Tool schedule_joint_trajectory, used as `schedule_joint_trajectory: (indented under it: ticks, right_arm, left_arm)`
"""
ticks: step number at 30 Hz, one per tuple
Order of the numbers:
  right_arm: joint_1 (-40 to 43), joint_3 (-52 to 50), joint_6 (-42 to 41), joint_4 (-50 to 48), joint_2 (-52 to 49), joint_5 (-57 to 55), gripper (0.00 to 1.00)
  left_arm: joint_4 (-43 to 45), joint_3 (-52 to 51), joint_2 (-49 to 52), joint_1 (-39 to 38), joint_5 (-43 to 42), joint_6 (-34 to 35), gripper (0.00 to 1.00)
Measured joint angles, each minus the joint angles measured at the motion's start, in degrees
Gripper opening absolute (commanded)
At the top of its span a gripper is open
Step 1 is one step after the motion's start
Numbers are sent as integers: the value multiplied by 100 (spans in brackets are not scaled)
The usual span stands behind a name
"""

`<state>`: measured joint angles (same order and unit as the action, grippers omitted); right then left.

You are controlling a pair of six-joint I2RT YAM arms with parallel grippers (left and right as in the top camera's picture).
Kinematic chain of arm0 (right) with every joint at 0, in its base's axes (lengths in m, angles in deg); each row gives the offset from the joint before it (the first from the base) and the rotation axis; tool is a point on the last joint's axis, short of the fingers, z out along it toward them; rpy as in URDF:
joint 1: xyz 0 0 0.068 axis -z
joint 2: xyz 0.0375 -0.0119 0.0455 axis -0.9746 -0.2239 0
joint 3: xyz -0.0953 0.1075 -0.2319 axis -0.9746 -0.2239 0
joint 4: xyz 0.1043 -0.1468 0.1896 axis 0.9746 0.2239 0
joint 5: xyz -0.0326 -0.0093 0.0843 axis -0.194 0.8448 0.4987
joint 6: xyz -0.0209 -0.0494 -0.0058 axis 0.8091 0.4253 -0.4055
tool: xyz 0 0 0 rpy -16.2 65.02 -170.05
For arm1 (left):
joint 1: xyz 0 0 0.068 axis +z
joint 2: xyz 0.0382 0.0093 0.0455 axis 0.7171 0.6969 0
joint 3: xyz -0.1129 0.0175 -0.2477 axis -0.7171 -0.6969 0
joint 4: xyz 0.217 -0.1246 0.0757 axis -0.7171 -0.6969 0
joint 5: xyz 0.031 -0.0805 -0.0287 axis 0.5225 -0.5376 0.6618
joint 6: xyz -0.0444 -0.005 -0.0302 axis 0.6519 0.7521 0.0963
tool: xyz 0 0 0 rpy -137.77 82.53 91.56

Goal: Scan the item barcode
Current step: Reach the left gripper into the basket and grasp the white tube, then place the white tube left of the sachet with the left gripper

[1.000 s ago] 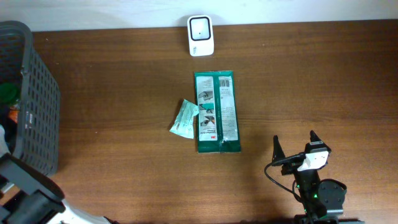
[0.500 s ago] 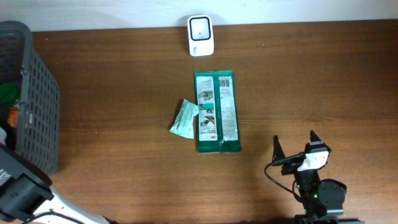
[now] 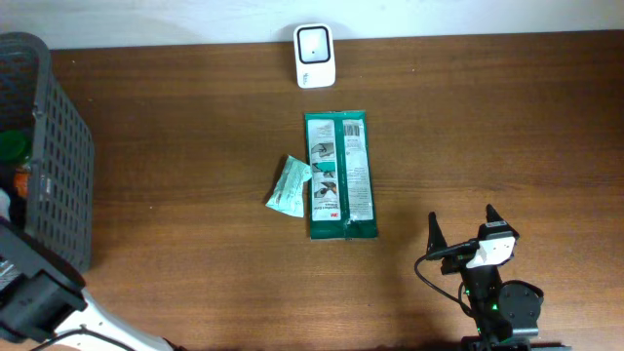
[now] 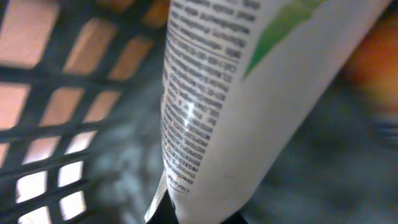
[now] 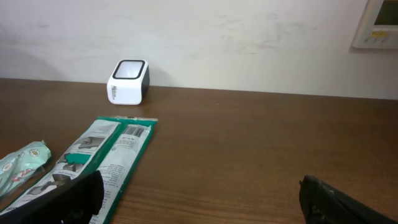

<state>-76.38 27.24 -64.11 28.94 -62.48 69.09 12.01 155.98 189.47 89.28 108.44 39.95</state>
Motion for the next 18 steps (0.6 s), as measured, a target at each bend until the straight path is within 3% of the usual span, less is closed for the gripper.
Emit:
schedule_joint_trajectory:
  ticks: [7, 15, 18]
  right_arm:
    - [0, 0, 0, 0, 0, -2, 98]
    - [0, 0, 0, 0, 0, -2, 98]
    - [0, 0, 0, 0, 0, 0, 98]
  left_arm:
    - [151, 385, -1405, -914, -675, 57, 0]
    - [664, 636, -3508, -1200, -844, 278, 0]
    - [590, 638, -4050, -1541, -1436, 385, 0]
